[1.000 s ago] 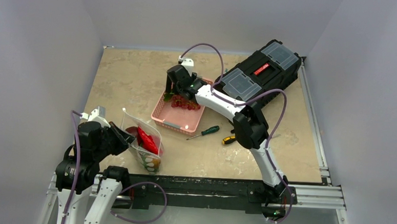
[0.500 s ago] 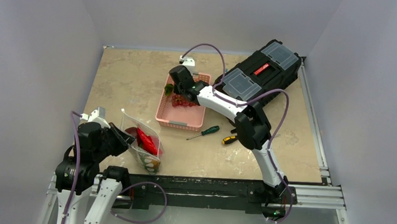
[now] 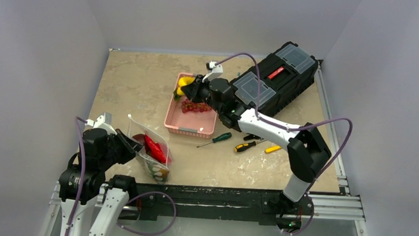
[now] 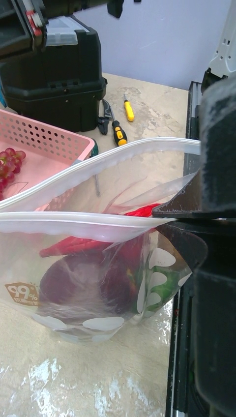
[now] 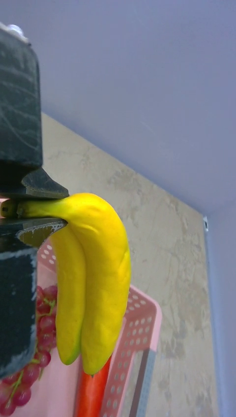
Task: Place the food in the zip-top bag and seal the zipper
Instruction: Adjust the fake fruit in the bin.
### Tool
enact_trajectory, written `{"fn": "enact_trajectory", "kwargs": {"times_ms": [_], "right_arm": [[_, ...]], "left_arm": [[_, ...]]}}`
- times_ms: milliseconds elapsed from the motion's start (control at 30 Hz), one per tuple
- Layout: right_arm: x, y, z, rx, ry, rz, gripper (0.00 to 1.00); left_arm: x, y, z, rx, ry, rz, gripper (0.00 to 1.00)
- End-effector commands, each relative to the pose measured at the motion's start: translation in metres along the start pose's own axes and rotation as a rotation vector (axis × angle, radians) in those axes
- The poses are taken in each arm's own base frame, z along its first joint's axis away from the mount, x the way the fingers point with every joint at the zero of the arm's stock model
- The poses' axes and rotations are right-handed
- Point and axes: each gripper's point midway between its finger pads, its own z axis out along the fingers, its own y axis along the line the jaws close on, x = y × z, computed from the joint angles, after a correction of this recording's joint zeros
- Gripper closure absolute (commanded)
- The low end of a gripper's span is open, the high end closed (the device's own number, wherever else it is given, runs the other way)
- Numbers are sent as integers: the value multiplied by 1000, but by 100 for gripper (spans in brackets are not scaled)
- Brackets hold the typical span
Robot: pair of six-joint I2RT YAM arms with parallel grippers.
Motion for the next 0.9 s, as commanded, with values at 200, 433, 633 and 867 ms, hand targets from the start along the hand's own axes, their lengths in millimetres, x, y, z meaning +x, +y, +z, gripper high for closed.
{"fn": "enact_trajectory", "kwargs": {"times_ms": [200, 433, 633, 867], "right_arm": [[88, -9, -4, -262, 93, -112, 100], [108, -55, -14, -63, 166, -162, 70], [111, -80, -24, 97, 263, -220, 40], [101, -78, -29, 153, 332, -285, 25]], "left_arm": [[-5, -7, 3, 26, -7, 26, 100], [-6, -7, 8, 26, -1, 28, 100], [-7, -8, 11, 23, 8, 30, 100], [-5, -5, 14, 17, 14, 27, 100]]}}
